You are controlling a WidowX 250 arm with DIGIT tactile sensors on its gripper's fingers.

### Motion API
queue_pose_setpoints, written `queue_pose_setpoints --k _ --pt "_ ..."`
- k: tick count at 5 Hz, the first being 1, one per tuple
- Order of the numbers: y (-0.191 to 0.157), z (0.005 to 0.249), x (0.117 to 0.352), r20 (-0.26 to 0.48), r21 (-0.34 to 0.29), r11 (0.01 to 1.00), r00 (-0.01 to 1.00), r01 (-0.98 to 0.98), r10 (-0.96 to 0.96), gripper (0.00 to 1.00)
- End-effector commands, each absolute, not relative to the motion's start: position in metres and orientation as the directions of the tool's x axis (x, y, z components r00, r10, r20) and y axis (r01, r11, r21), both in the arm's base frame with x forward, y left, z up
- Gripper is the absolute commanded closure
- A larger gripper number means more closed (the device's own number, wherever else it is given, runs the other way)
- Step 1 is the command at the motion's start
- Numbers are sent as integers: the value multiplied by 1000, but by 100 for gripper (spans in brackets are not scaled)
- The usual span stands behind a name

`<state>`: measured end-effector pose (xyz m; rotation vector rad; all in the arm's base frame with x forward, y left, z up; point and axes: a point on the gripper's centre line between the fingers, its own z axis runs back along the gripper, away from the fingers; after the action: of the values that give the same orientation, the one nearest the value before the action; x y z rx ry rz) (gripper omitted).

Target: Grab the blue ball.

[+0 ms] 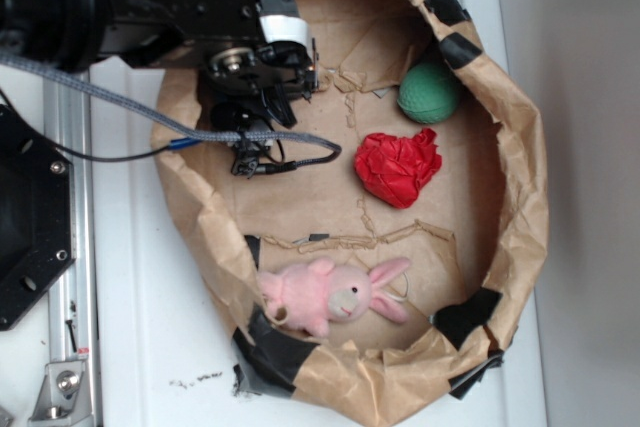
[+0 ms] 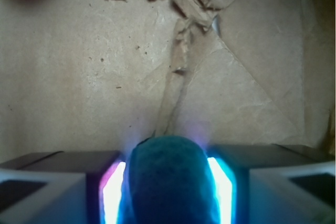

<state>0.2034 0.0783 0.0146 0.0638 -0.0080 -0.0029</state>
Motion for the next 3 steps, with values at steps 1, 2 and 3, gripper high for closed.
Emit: queue_pose_setpoints --k 1,2,3 --pt "51 98 220 110 53 989 986 -135 128 100" --pt "35 151 241 204 -24 985 964 -171 172 100" --pt "30 175 249 210 -40 973 950 -229 232 100"
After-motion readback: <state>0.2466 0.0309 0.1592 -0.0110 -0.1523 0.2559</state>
